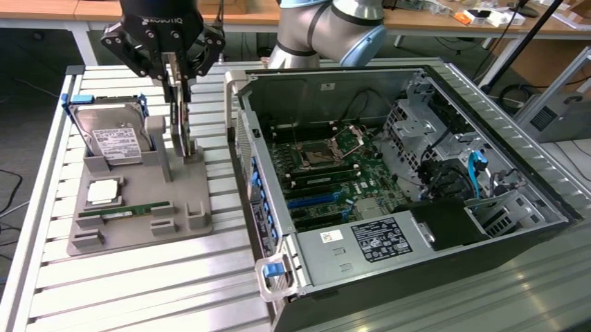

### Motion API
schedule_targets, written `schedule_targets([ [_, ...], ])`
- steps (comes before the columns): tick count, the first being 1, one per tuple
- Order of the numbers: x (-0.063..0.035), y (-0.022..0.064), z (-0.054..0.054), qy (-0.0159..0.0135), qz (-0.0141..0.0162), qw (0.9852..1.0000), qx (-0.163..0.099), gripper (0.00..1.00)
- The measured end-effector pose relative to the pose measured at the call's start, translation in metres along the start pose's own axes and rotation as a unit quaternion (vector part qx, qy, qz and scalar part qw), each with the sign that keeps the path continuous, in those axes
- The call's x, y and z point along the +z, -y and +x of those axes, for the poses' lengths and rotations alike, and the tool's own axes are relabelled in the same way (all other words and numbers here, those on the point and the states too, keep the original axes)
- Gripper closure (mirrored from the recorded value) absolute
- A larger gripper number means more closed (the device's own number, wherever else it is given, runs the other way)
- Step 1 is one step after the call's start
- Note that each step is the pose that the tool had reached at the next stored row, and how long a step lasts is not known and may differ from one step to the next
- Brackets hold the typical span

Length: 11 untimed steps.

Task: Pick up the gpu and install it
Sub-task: 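Pick up the gpu and move the gpu toward the slot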

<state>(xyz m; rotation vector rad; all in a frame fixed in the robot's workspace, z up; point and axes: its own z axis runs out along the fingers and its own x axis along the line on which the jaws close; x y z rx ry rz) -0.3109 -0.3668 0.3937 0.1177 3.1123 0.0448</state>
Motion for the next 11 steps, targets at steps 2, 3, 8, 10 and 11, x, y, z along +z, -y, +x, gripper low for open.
schedule_targets([
  [2,-0.0003,0.0000,0.0000,0.0000,0.0000,1.0000,0.000,0.73],
  [3,-0.0004,0.0000,0.0000,-0.0001,0.0000,1.0000,0.000,0.73],
  [8,-0.0017,0.0000,0.0000,0.0000,0.0000,1.0000,0.000,0.73],
  [10,-0.0021,-0.0001,0.0000,0.0000,0.0000,1.0000,0.000,0.73],
  [11,-0.0023,-0.0001,-0.0001,0.0000,0.0000,1.0000,0.000,0.73],
])
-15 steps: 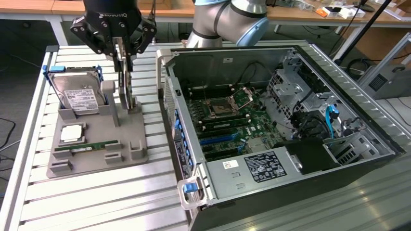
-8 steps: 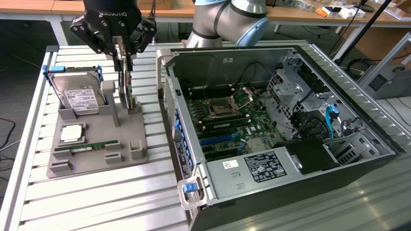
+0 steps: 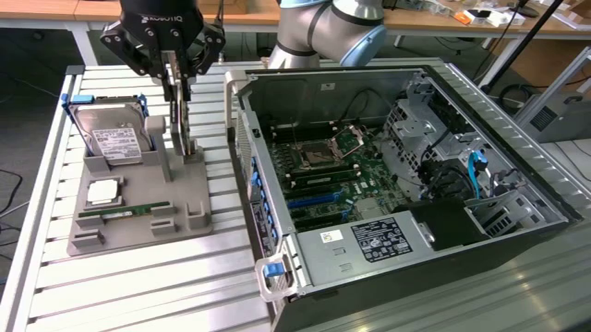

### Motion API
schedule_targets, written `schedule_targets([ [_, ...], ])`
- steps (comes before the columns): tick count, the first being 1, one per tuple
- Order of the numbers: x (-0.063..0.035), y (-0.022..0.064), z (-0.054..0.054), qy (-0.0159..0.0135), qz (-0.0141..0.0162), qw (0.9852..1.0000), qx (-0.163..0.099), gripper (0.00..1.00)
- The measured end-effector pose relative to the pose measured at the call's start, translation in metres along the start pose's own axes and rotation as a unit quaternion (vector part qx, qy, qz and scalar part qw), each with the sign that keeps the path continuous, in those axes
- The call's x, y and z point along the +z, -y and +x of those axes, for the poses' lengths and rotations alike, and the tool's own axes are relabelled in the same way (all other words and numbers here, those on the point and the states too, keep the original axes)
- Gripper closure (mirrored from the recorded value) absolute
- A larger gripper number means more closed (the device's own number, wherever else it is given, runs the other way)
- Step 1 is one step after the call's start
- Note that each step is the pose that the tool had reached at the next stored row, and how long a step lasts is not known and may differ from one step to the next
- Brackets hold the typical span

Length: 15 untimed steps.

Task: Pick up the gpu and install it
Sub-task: 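Pick up the gpu and move the gpu toward the slot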

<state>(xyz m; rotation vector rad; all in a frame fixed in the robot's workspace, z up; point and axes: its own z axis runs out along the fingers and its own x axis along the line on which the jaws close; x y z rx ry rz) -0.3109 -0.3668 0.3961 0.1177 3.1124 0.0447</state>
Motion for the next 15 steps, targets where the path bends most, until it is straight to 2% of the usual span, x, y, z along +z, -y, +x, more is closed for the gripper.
schedule_targets([
  [15,-0.0037,-0.0001,-0.0001,0.0000,0.0000,1.0000,0.000,0.73],
])
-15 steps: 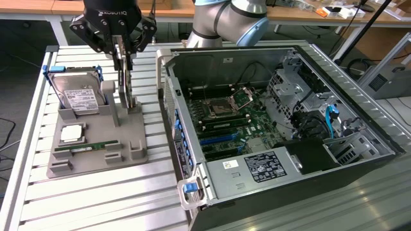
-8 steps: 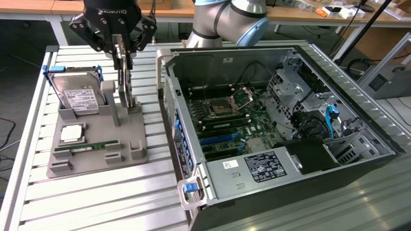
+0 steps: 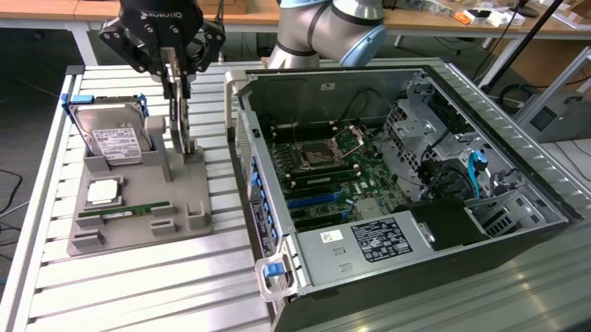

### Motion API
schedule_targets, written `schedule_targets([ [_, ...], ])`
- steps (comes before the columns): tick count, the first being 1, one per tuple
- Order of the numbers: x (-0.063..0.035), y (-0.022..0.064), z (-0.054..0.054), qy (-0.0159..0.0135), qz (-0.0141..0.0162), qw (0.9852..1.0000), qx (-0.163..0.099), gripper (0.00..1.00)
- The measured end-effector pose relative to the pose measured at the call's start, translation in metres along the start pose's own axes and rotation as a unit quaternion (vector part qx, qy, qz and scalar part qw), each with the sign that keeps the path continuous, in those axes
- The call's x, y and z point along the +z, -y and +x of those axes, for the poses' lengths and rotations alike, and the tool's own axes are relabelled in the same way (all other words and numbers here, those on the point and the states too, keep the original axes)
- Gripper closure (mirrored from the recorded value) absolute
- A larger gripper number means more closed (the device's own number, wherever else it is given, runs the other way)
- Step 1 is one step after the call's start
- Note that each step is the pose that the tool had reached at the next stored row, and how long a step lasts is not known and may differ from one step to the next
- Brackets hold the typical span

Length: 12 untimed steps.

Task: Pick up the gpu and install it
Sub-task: 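Pick up the gpu and move the gpu toward the slot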

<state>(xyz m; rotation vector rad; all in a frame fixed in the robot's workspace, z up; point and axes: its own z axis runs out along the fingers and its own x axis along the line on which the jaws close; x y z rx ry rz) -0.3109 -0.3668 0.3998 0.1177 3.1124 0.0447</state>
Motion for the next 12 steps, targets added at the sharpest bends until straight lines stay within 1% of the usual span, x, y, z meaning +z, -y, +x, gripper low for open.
schedule_targets([
  [12,-0.0049,-0.0001,-0.0001,0.0000,0.0000,1.0000,0.000,0.73],
])
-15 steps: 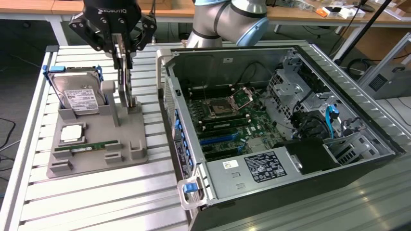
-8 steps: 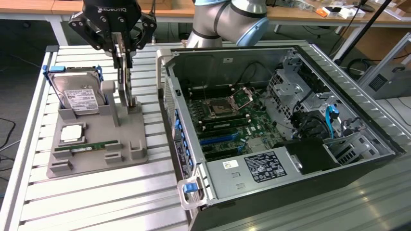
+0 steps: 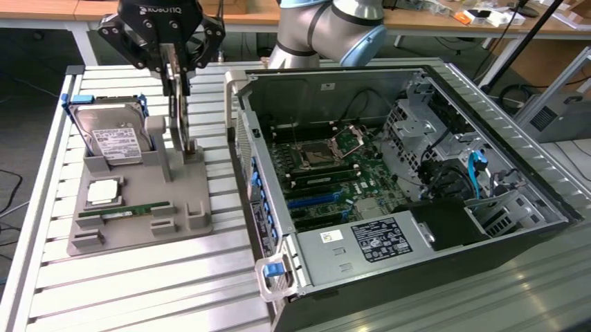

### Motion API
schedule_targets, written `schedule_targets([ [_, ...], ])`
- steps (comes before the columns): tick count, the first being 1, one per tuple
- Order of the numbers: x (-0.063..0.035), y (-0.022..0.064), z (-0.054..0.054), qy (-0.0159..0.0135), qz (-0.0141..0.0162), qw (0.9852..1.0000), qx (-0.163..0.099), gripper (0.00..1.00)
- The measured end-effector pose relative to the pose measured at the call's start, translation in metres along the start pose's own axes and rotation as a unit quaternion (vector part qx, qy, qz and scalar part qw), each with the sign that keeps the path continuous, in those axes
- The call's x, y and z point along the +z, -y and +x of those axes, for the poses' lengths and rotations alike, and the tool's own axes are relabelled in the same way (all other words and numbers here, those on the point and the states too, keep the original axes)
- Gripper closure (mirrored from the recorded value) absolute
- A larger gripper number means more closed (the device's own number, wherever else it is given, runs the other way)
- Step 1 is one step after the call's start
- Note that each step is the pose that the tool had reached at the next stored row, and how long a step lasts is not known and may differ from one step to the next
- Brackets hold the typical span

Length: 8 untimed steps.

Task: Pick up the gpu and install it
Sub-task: 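Pick up the gpu and move the gpu toward the slot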

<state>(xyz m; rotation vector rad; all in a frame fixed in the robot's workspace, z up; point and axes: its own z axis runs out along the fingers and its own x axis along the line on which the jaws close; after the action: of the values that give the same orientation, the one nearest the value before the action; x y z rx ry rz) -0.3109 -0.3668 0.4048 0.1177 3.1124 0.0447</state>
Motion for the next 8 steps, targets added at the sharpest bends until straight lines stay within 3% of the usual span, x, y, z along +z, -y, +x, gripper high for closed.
schedule_targets([
  [8,-0.0059,-0.0002,-0.0002,0.0000,0.0000,1.0000,0.000,0.73],
])
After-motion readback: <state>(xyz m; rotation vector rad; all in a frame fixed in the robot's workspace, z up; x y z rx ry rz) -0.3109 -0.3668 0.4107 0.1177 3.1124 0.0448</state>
